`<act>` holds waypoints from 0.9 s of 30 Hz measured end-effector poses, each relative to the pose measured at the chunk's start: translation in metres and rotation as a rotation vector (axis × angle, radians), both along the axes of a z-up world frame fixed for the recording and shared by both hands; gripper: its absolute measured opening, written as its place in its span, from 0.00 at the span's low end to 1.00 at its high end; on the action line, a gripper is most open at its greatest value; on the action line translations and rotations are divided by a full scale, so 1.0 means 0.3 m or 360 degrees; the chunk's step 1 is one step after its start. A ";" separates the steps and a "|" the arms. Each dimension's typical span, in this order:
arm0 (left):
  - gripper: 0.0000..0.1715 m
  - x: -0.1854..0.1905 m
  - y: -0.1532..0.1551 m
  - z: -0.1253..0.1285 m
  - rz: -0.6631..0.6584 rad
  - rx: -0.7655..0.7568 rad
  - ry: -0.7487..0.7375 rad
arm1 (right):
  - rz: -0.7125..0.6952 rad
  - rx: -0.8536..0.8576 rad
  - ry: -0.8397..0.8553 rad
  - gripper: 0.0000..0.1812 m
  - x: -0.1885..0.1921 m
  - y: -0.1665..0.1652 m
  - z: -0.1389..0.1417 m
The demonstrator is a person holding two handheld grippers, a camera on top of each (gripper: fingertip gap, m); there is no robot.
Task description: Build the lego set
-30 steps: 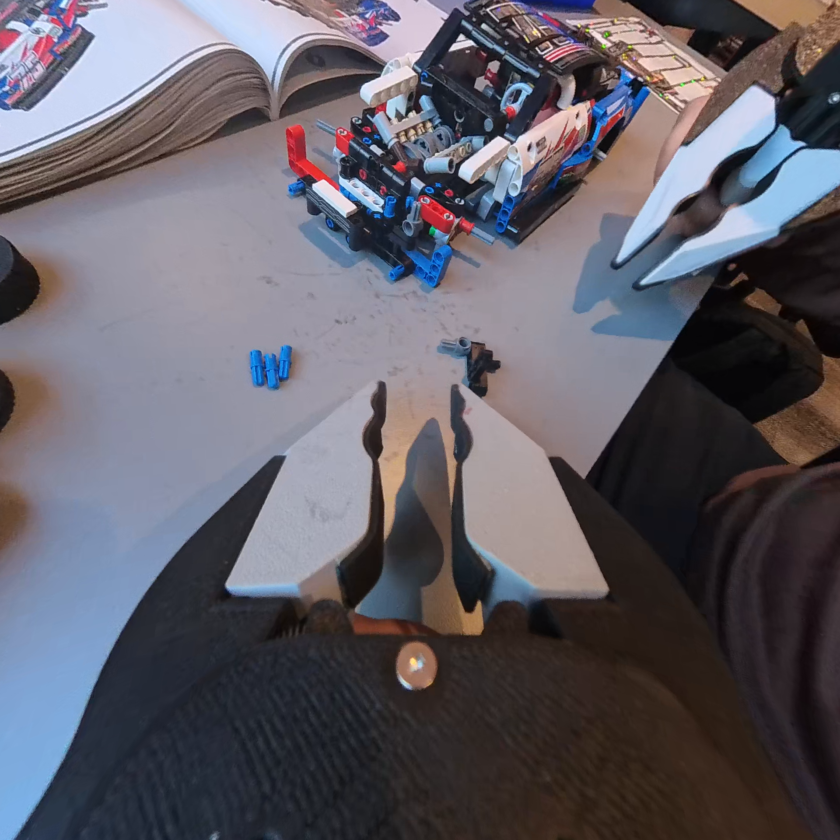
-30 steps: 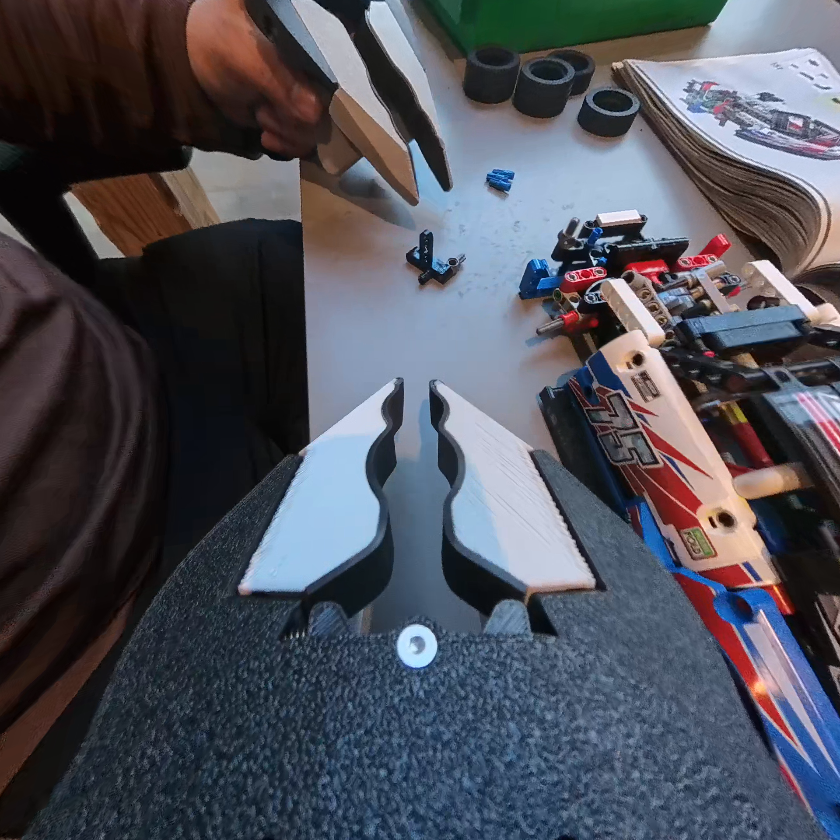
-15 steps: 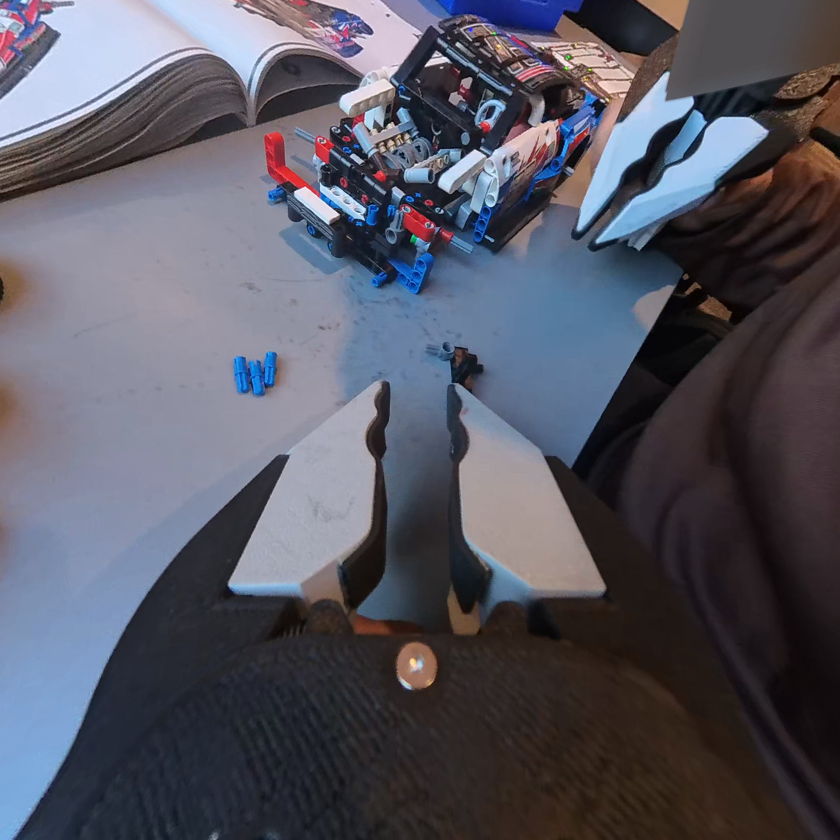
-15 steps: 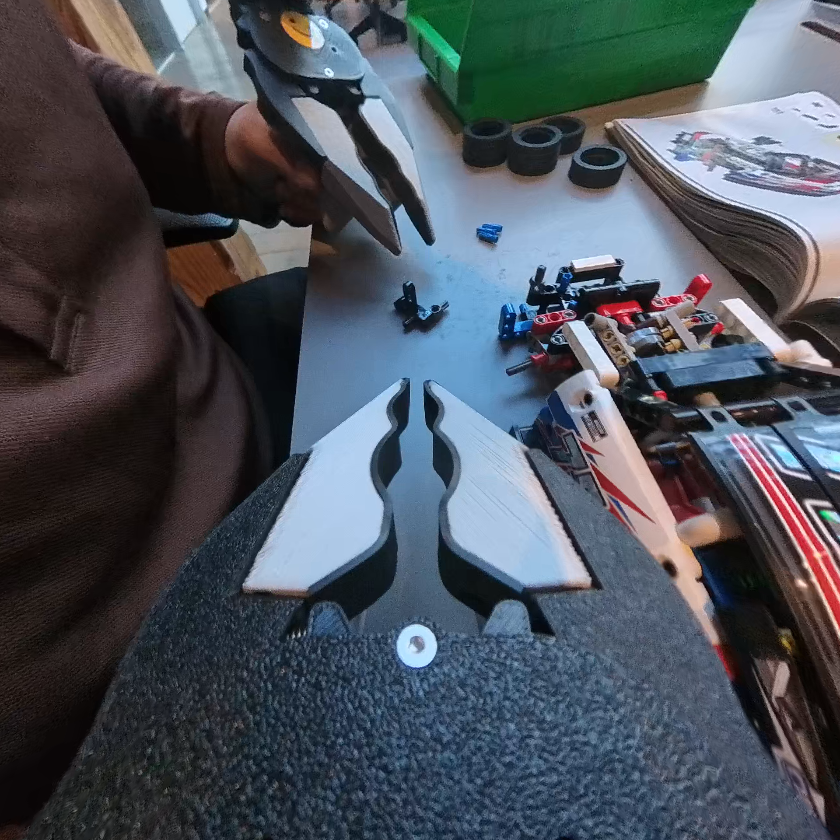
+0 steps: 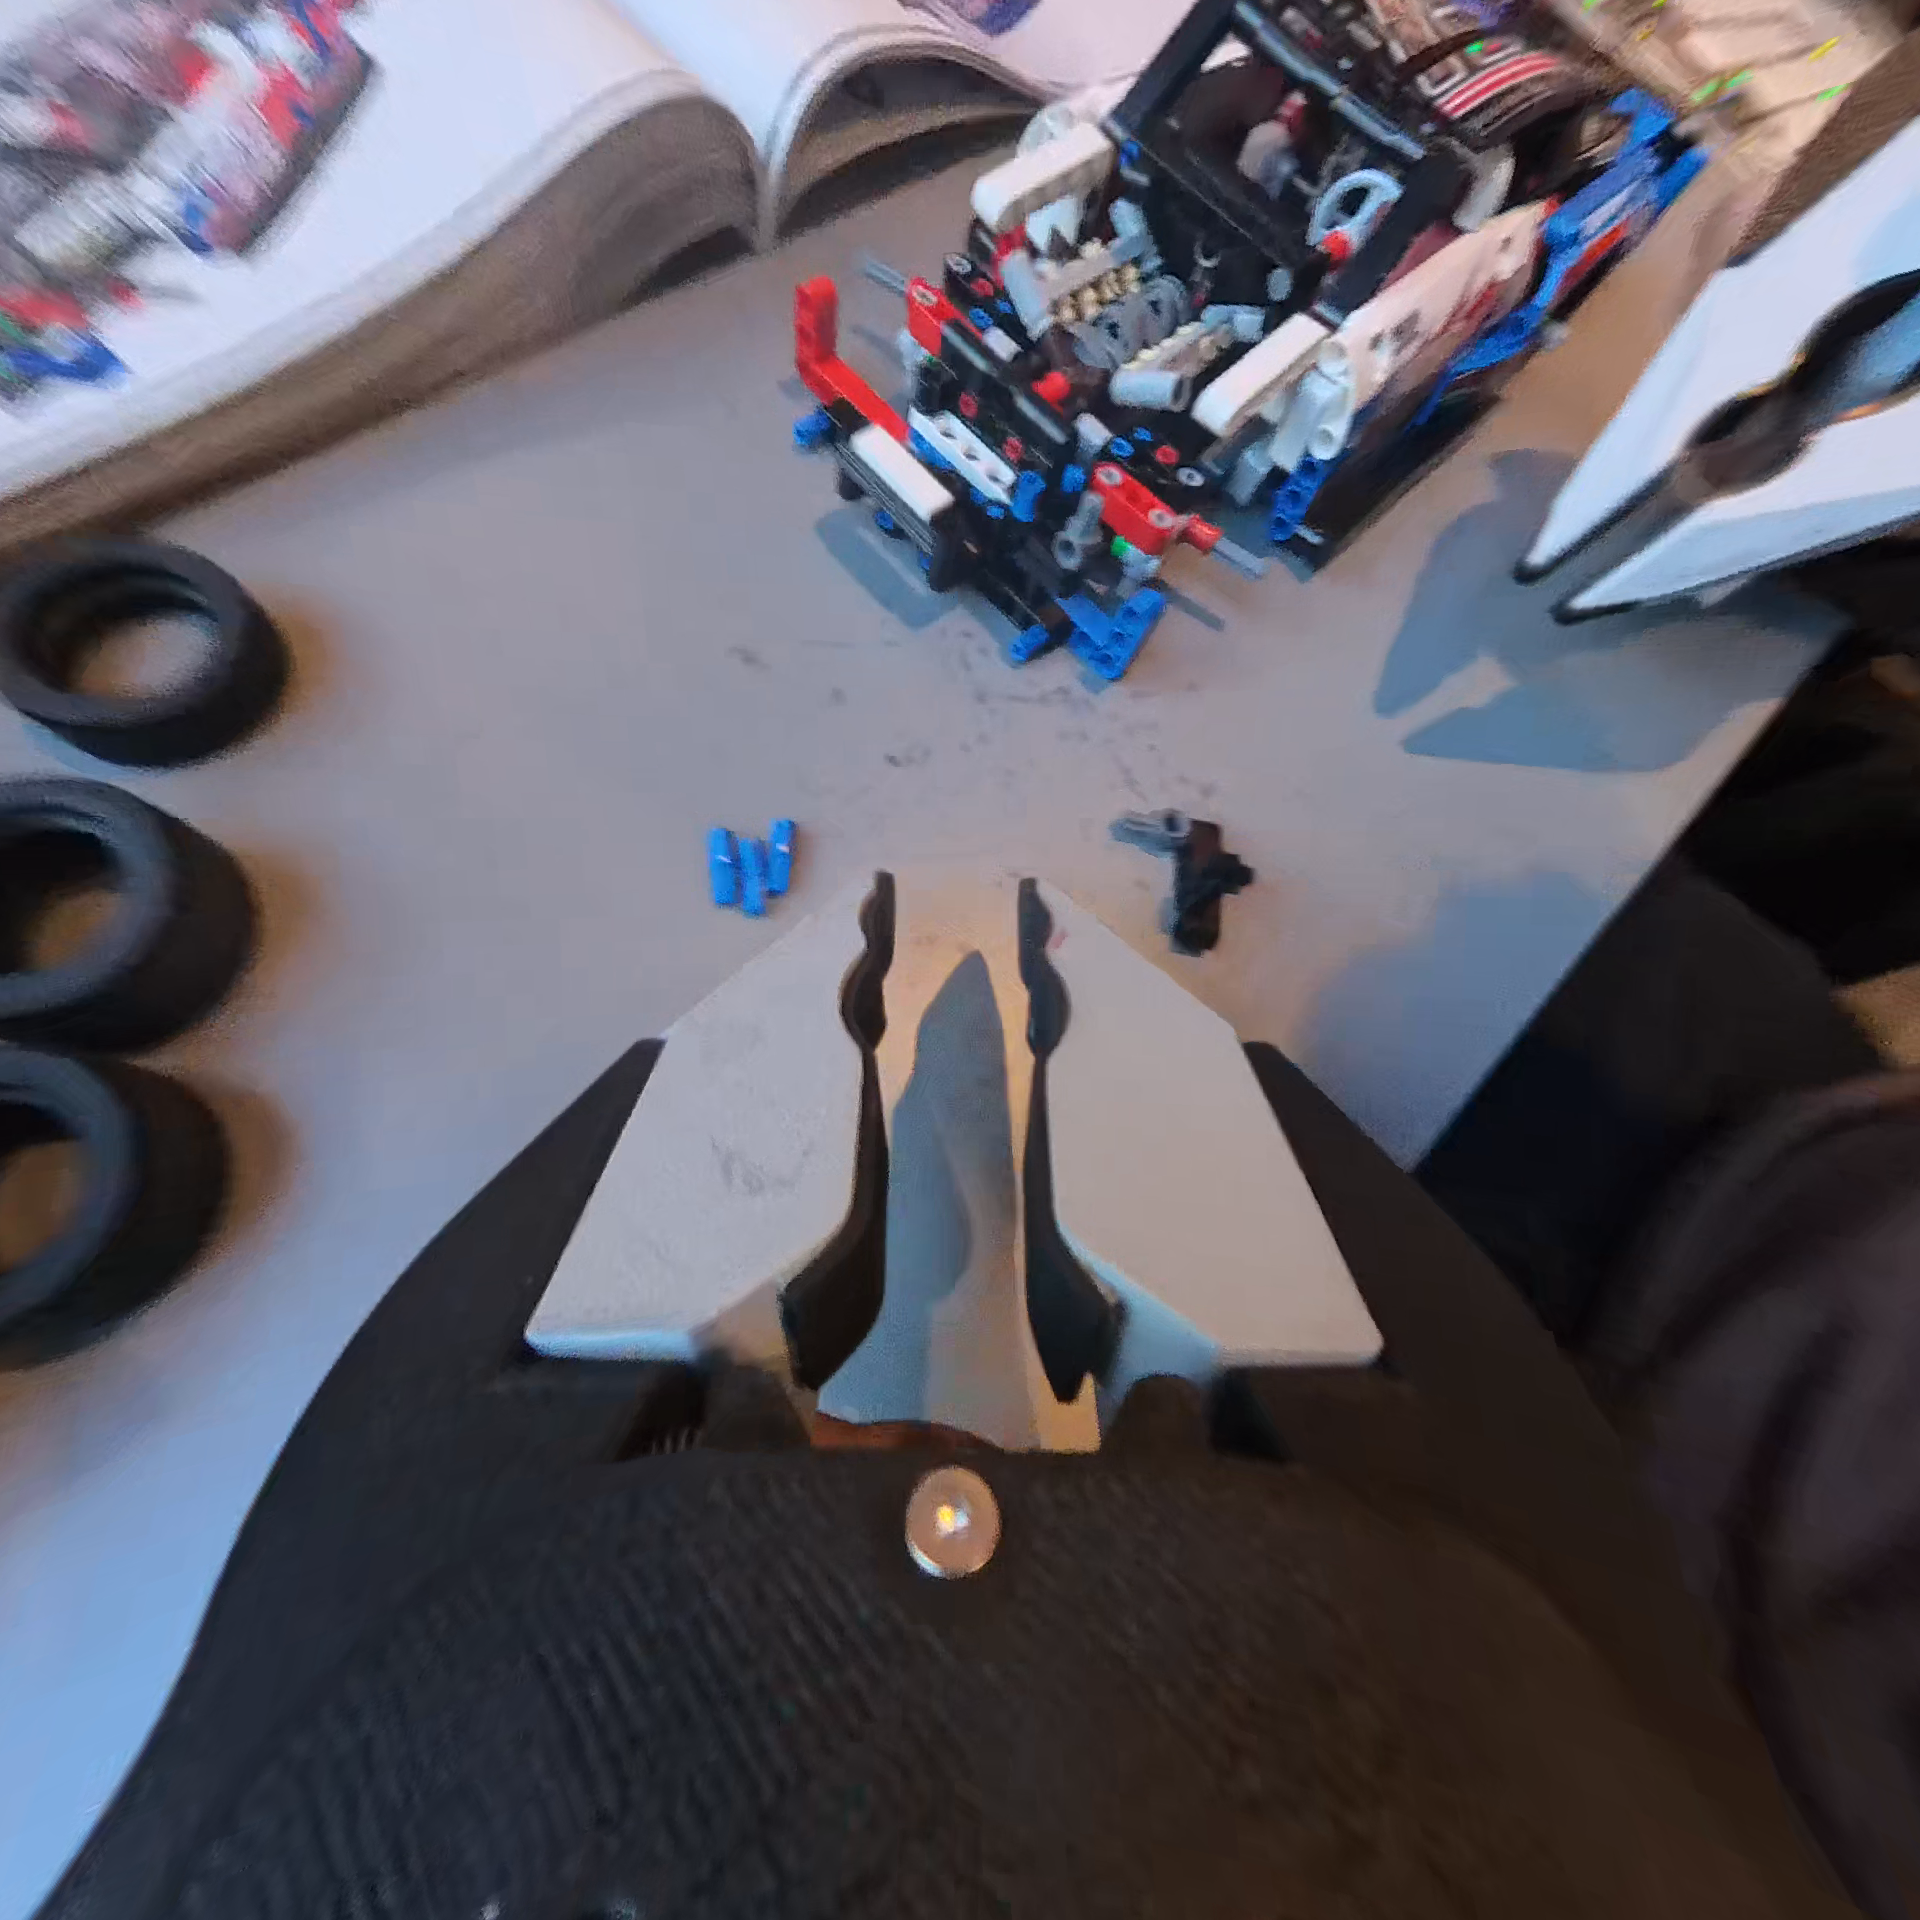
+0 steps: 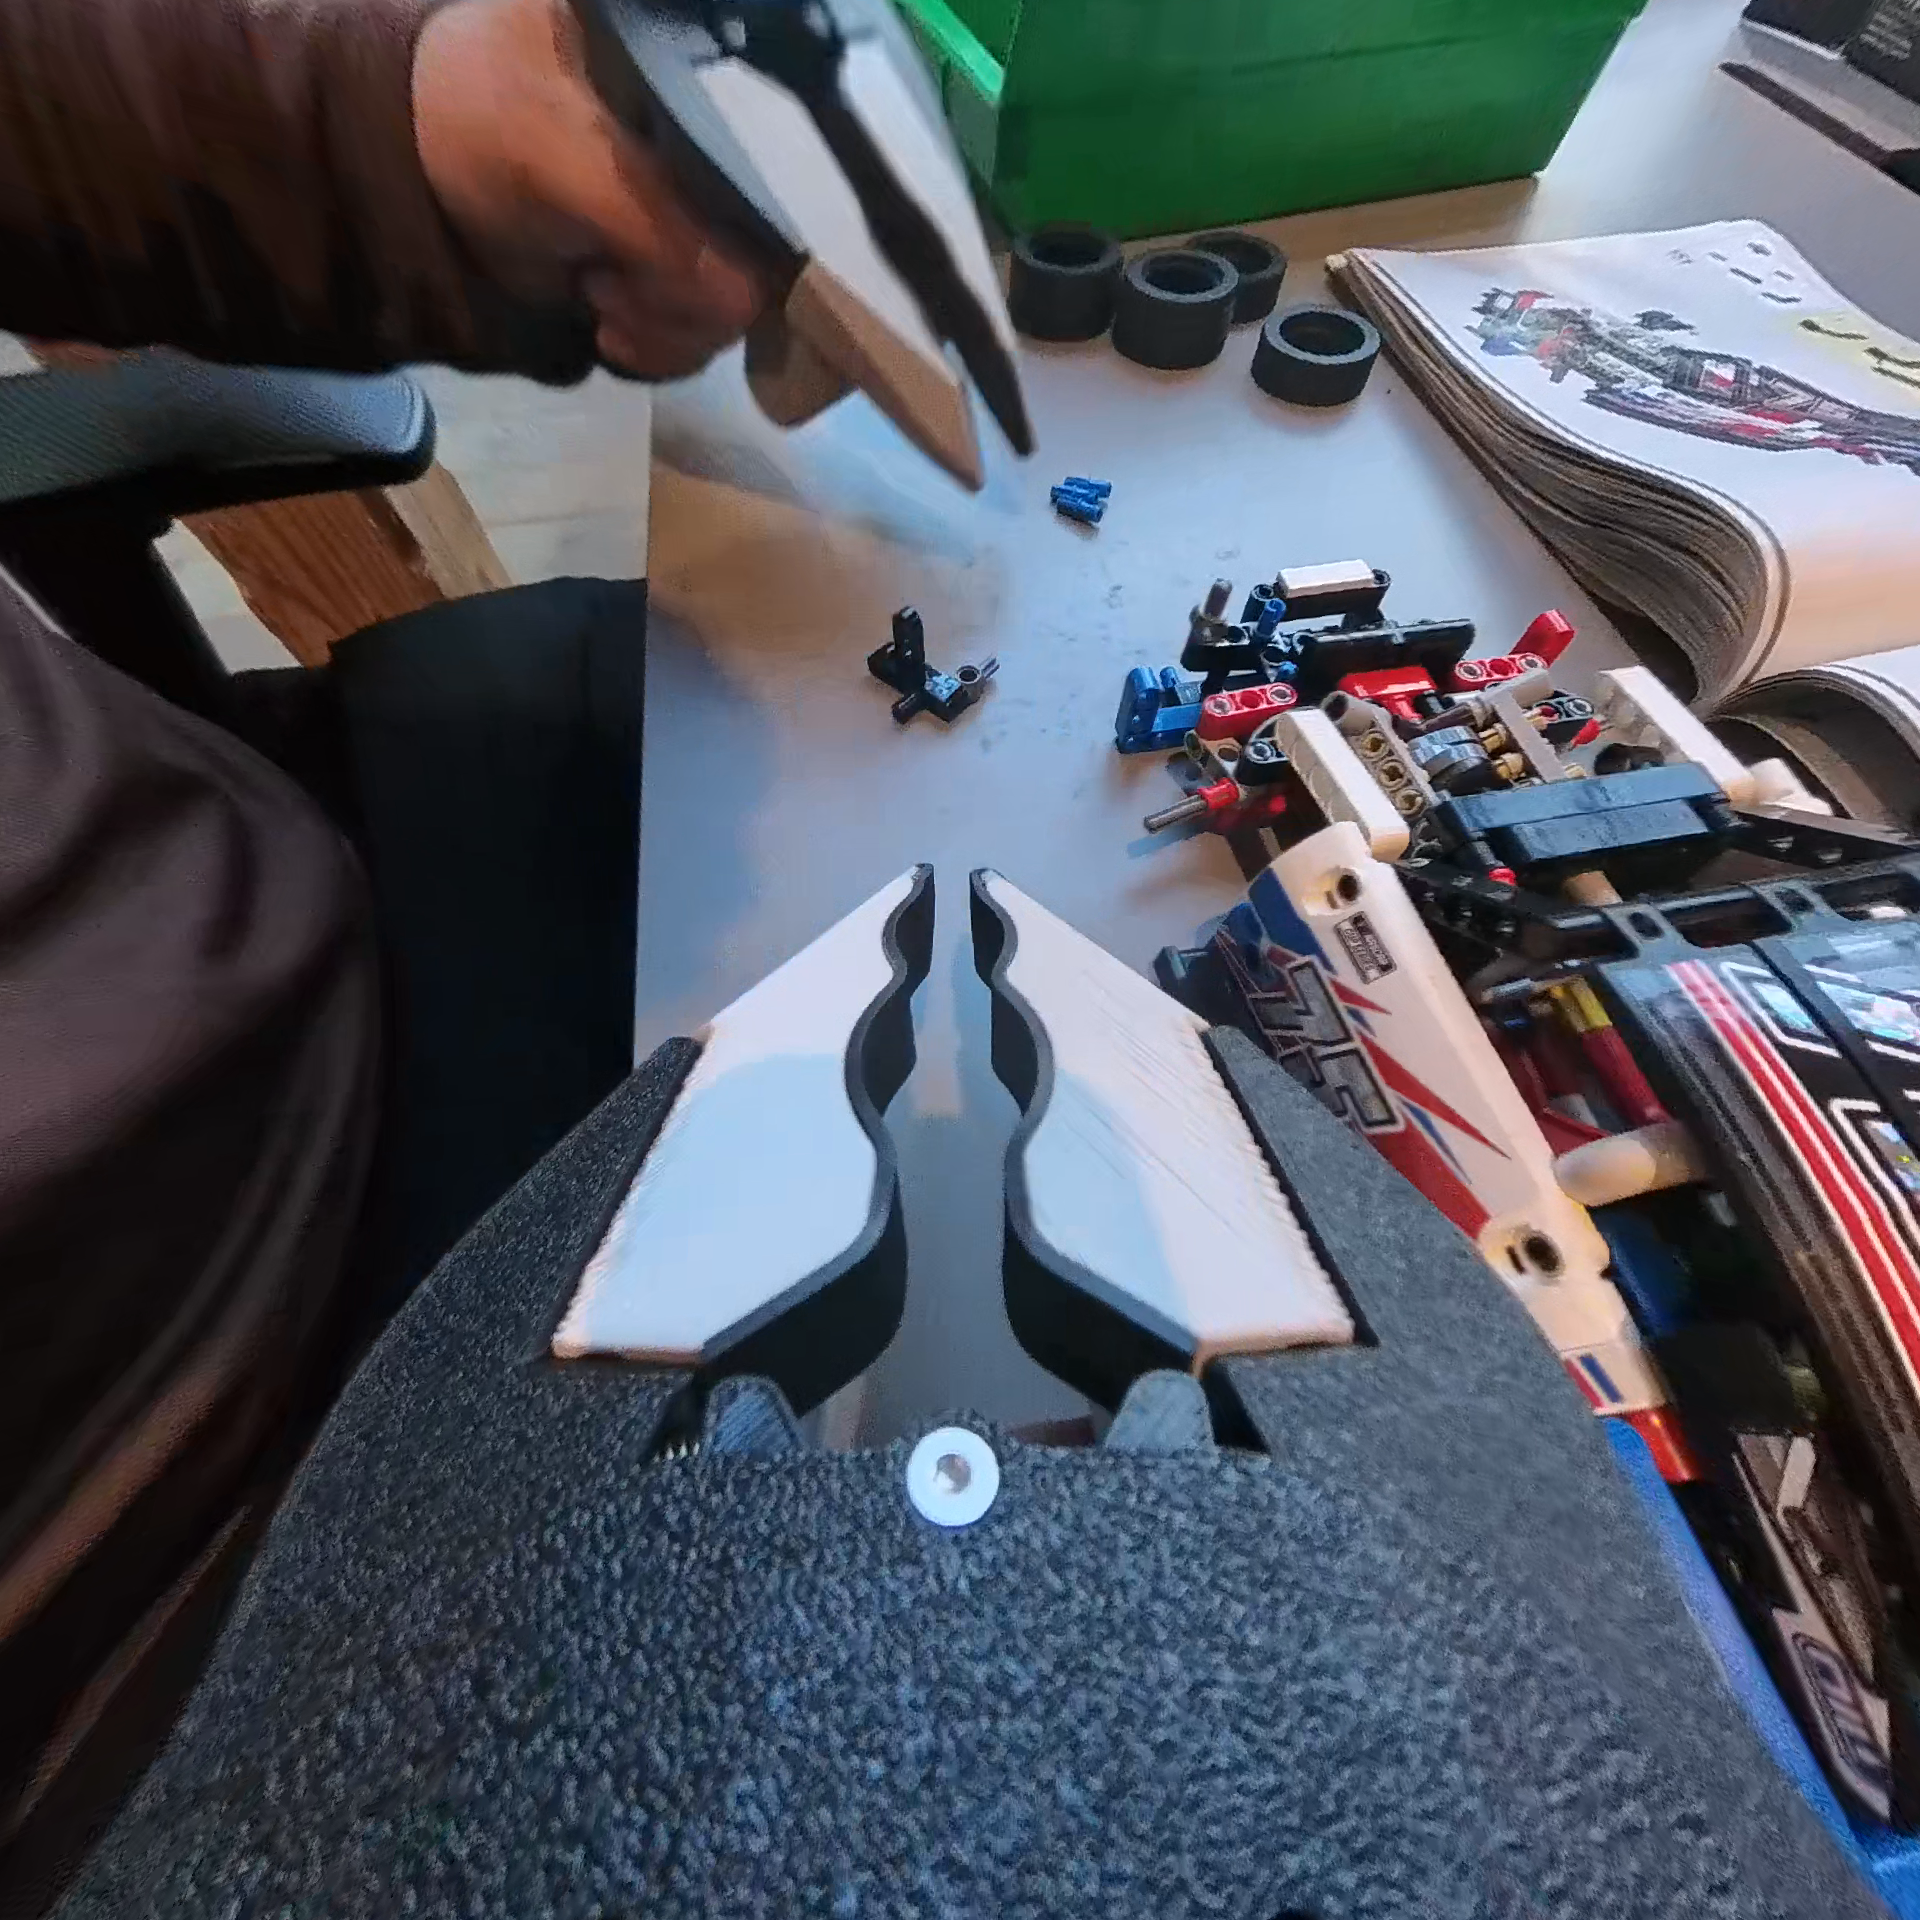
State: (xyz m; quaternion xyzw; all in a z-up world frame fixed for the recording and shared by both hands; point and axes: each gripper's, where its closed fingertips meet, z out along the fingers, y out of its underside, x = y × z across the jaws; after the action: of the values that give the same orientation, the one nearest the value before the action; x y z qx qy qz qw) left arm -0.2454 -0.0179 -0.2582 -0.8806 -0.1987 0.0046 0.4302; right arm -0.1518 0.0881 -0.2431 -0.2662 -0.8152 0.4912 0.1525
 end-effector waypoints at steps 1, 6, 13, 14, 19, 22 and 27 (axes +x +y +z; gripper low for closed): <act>0.11 -0.026 -0.004 0.013 0.0017 -0.0048 0.0100 | -0.0003 0.0024 0.0012 0.03 0.003 -0.001 -0.004; 0.11 -0.081 0.004 -0.017 -0.0096 -0.0334 0.0296 | 0.0001 0.0072 0.0015 0.03 0.016 -0.004 -0.017; 0.07 -0.117 0.013 -0.058 -0.0181 -0.0507 0.0281 | -0.0012 -0.0008 -0.0002 0.03 0.033 0.012 0.002; 0.06 -0.118 0.015 -0.062 -0.0190 -0.0521 0.0276 | -0.0014 -0.0020 -0.0004 0.03 0.033 0.013 0.004; 0.01 -0.106 0.026 -0.081 -0.0259 -0.0584 0.0270 | -0.0012 -0.0045 -0.0012 0.04 0.040 0.017 0.009; 0.01 -0.105 0.028 -0.081 -0.0275 -0.0606 0.0271 | -0.0013 -0.0043 -0.0010 0.03 0.042 0.017 0.009; 0.01 -0.059 0.061 -0.052 -0.0327 -0.0489 0.0139 | -0.0020 -0.0011 -0.0007 0.03 0.045 0.017 0.001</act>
State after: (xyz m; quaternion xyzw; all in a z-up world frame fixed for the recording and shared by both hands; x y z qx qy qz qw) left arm -0.2632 0.0003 -0.2737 -0.9505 -0.0859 0.0290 0.2971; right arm -0.1381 0.0932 -0.2429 -0.2731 -0.8122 0.4923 0.1528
